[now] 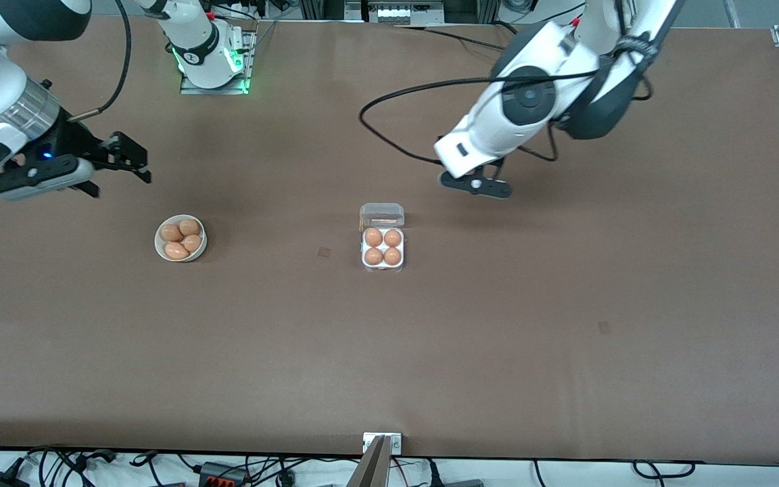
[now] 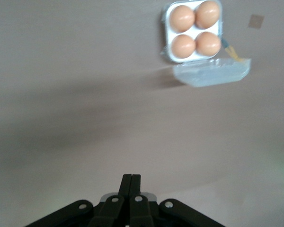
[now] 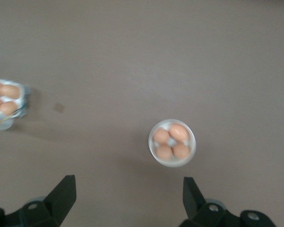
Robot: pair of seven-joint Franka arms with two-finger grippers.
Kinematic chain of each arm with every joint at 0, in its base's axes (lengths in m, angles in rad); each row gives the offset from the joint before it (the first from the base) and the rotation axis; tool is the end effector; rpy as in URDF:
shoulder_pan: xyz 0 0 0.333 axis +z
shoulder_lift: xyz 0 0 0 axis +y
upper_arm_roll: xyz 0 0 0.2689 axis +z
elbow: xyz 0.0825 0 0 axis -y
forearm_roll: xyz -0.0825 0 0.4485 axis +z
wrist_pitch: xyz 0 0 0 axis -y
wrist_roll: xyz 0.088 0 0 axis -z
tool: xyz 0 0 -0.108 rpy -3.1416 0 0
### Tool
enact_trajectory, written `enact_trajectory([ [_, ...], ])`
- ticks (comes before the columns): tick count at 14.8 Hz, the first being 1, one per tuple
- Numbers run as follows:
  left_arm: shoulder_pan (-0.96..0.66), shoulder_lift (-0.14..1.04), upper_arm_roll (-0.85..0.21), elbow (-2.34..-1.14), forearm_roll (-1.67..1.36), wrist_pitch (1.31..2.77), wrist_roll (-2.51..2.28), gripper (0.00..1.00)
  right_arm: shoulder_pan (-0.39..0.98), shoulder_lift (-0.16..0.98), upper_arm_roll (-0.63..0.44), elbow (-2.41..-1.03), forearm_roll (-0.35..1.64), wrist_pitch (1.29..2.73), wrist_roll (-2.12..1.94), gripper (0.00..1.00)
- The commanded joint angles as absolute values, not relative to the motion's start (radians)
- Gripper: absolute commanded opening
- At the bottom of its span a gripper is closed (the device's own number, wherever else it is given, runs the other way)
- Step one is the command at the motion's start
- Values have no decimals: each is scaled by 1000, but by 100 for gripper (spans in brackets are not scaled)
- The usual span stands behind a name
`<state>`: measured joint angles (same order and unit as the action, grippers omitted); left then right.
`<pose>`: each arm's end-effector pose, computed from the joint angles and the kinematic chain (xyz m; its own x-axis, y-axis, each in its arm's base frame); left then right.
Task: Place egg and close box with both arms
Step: 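Fold the clear carton lid shut over the eggs with the left gripper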
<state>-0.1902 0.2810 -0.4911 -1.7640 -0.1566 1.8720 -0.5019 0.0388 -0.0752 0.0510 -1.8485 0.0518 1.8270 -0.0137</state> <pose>0.5118 -0.4156 0.3389 0.9565 -0.1324 -0.2599 -0.0913 -0.9822 0.1641 0.6088 0.0596 0.4949 0.9945 0.0902 0.0539 0.0927 -0.9946 -0.0462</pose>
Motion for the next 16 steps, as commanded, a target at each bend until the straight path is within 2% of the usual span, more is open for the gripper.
enact_trajectory([
  [1,-254,340,-492,-1758,-166,1986,-598,1,28,-54,-49,-1745,18,1705,155,100],
  [2,-280,365,-489,-1759,-161,2026,-632,1,28,-29,-86,-1685,23,1657,150,100],
  [5,-339,446,-489,-1763,-17,2120,-730,1,18,41,-100,-1547,9,1569,161,100],
  [9,-379,541,-489,-1761,110,2252,-834,1,18,75,-95,-1535,40,1480,149,100],
  [13,-385,609,-485,-1755,260,2413,-896,1,35,86,-92,-1528,-34,1508,40,100],
  [16,-384,615,-476,-1744,333,2515,-900,1,72,86,-89,-1526,-41,1511,49,100],
])
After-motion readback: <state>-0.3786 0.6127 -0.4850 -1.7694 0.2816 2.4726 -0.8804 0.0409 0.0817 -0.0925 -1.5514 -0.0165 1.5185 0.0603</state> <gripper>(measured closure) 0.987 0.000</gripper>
